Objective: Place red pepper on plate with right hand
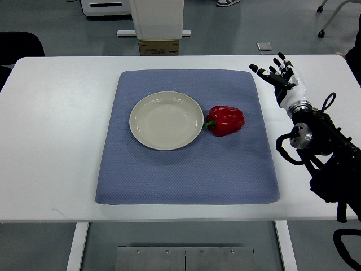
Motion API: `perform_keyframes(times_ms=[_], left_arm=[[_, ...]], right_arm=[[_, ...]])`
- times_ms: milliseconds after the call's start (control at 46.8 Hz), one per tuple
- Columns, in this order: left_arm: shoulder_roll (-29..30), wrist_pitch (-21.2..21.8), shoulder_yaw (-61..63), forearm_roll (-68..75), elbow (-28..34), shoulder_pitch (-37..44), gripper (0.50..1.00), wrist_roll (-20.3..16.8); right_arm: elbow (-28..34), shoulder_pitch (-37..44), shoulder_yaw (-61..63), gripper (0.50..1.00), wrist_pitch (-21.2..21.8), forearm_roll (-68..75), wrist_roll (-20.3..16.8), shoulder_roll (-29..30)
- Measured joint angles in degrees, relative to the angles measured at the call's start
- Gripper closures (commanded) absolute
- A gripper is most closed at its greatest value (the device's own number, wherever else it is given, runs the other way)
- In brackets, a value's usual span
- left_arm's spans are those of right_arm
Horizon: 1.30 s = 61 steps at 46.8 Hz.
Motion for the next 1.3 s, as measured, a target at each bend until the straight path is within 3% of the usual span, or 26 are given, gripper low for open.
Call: perform_keyframes(times_ms=[1303], left_arm=[[0.0, 0.0, -0.1, 0.0, 0.0, 0.0, 0.5, 0.0]], right_arm=[[-0.2, 1.1, 0.0, 0.5, 0.6, 0.0, 1.2, -0.2]])
